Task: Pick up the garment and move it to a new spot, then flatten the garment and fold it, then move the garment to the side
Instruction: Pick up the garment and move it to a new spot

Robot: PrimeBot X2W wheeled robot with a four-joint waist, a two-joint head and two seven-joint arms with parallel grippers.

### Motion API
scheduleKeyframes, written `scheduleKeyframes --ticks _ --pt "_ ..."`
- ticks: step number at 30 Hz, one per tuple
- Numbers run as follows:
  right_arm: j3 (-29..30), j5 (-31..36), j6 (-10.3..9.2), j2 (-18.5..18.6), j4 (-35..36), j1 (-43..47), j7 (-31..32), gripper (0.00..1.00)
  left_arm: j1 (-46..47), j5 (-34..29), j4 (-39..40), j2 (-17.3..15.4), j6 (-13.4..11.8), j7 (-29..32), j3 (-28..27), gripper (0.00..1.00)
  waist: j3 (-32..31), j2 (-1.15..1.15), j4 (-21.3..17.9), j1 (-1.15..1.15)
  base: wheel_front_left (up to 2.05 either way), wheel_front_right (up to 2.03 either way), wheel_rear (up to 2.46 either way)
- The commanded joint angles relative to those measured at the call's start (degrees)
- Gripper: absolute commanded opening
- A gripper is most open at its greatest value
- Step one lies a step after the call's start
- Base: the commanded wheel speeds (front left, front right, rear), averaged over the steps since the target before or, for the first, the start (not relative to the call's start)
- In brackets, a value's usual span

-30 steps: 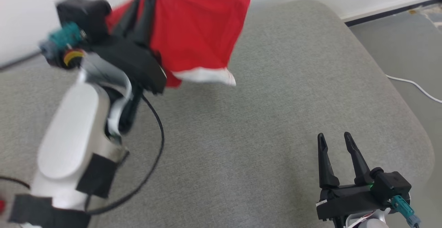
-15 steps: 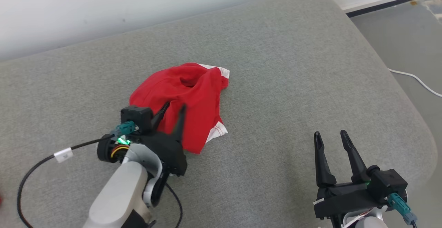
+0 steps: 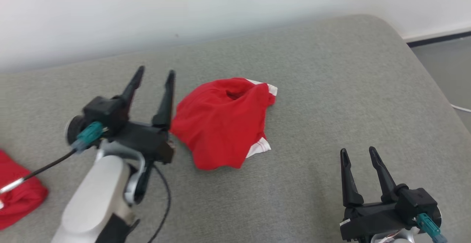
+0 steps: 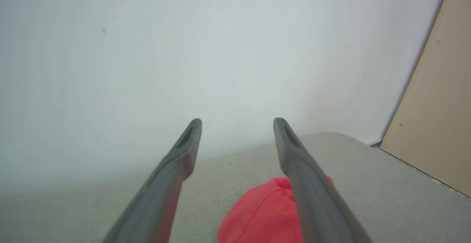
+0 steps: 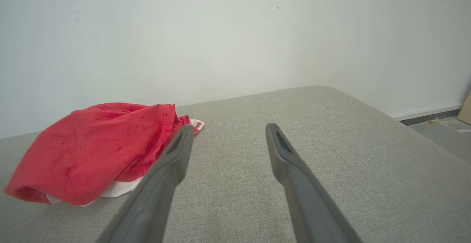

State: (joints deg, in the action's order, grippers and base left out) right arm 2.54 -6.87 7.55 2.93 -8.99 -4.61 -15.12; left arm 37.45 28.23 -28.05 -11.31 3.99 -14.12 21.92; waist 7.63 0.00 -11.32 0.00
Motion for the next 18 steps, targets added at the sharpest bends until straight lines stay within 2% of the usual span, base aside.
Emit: scheduleKeyframes --ticks 1,8,14,18 --pt "0.2 0.4 -0.12 -0.1 0.2 0.8 -0.1 1.0 -1.9 -0.2 1.0 -1.1 -0.2 -0.5 -0.7 1.0 -1.6 0.0 2.5 0.0 0.0 0.0 0.0" --pt "1.2 0.9 -0.12 -0.1 0.6 2.1 -0.1 1.0 -8.8 -1.4 8.3 -7.2 -1.1 -1.1 -5.3 1.0 -2.3 0.0 6.2 0.0 0.0 0.0 0.0" --pt "1.1 1.3 -0.12 -0.1 0.6 2.5 -0.1 1.0 -15.0 -2.3 14.1 -8.4 -2.2 -1.1 -8.8 1.0 -2.8 0.0 8.2 0.0 0.0 0.0 0.0" --pt "1.0 1.7 -0.12 -0.1 0.5 2.3 -0.1 1.0 -20.1 -3.3 17.6 -7.4 -2.6 -1.1 -11.4 1.0 -3.1 0.0 9.2 0.0 0.0 0.0 0.0"
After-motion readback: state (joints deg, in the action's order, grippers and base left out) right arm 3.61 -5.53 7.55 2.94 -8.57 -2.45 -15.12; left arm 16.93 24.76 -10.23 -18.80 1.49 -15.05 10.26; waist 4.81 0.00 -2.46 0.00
